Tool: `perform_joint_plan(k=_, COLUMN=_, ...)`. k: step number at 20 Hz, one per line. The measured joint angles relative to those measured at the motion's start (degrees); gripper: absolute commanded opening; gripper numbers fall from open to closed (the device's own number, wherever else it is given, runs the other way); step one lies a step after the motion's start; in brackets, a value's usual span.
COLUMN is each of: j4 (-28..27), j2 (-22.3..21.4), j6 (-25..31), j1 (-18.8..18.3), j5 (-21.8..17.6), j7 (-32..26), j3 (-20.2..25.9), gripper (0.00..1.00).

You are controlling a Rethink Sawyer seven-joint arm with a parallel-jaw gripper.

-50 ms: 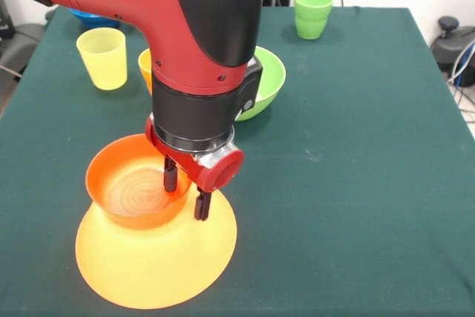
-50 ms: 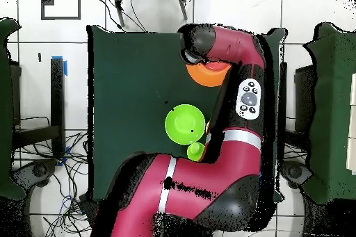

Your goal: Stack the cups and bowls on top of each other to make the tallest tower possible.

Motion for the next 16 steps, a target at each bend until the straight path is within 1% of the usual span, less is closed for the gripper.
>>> perform_joint_plan(k=8, j4=0.4, j2=-0.1, j6=0.0, j1=0.0, j5=0.3, j7=0.0, j3=0.0, gripper=1.00)
perform_joint_plan(k=16, j4=2.5, j2=-1.1, j6=-0.4, j1=0.0, j5=0.6, j7=0.0, j3=0.0, gripper=1.00)
